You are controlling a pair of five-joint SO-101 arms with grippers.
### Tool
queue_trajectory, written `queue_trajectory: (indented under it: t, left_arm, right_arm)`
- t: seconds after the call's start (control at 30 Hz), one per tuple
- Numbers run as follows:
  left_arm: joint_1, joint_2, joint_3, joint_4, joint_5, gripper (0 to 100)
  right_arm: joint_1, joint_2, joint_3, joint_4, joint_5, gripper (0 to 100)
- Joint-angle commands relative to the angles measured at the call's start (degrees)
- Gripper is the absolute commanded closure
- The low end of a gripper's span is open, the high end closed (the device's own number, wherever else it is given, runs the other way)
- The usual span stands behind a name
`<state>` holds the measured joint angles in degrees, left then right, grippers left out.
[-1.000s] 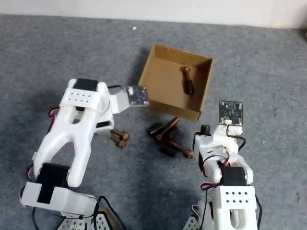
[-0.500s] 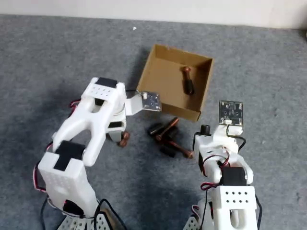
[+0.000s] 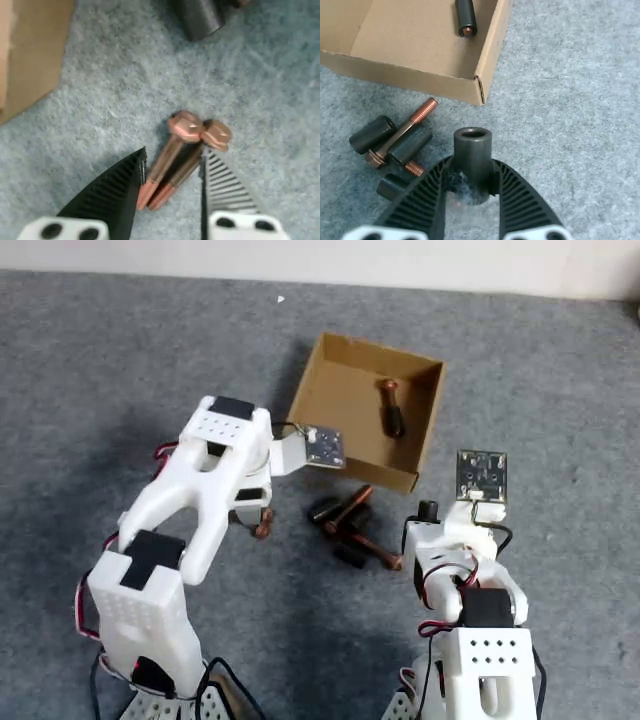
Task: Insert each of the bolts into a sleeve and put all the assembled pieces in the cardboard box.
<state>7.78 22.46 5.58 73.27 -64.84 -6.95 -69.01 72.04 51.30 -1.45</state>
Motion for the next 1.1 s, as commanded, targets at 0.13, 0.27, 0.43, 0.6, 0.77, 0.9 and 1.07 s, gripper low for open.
queue_trajectory:
  t: [0.13, 0.27, 0.43, 0.6, 0.77, 0.9, 1.07]
  left_arm:
    - [1.0, -1.4, -2.0, -1.1, -0.6, 84]
    - [0.4, 0.8, -2.1, -5.1, -0.5, 84]
    - [-0.4, 1.8, -2.0, -7.0, -0.4, 85]
    - [-0.2, 2.9, -1.5, -7.0, -0.4, 85]
    - [-0.2, 4.3, -1.4, -6.7, -0.4, 95]
    - [-0.2, 2.7, -1.4, -5.5, 2.7, 100]
    - [-0.2, -3.2, -1.3, -1.0, 6.9, 100]
  right_arm:
    - [0.9, -1.1, -0.3, -1.6, 0.0, 99.4]
    - [0.9, -1.1, -0.3, -1.6, 0.0, 99.4]
    - [0.9, -1.1, -0.3, -1.6, 0.0, 99.4]
    - [0.9, -1.1, -0.3, -1.6, 0.0, 99.4]
    - [0.9, -1.1, -0.3, -1.6, 0.0, 99.4]
    - [0.9, -1.1, -0.2, -1.6, 0.0, 99.4]
    - [0.8, -1.1, -0.2, -1.6, 0.0, 99.4]
